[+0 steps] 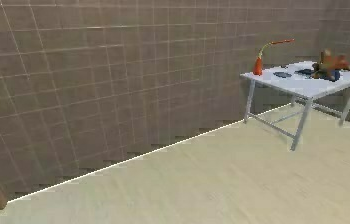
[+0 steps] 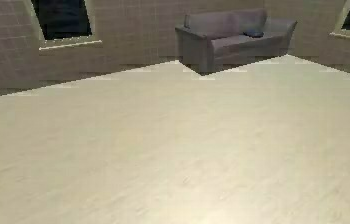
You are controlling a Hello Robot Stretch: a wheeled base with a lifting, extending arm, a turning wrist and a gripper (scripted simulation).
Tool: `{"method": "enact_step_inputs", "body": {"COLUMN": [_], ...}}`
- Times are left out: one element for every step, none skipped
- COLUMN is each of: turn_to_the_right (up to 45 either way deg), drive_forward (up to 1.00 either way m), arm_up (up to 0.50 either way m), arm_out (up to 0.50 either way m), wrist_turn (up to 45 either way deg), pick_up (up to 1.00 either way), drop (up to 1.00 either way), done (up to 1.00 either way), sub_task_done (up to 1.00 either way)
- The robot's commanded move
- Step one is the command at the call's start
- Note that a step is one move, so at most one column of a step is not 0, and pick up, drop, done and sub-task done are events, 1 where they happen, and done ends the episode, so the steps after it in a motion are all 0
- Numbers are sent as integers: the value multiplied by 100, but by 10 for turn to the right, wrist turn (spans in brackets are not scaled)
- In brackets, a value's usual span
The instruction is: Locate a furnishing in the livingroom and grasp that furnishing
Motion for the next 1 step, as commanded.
{"method": "enact_step_inputs", "body": {"turn_to_the_right": [390], "drive_forward": [0], "arm_up": [0], "arm_out": [0], "wrist_turn": [0], "pick_up": [0], "drop": [0], "done": [0], "sub_task_done": [0]}}
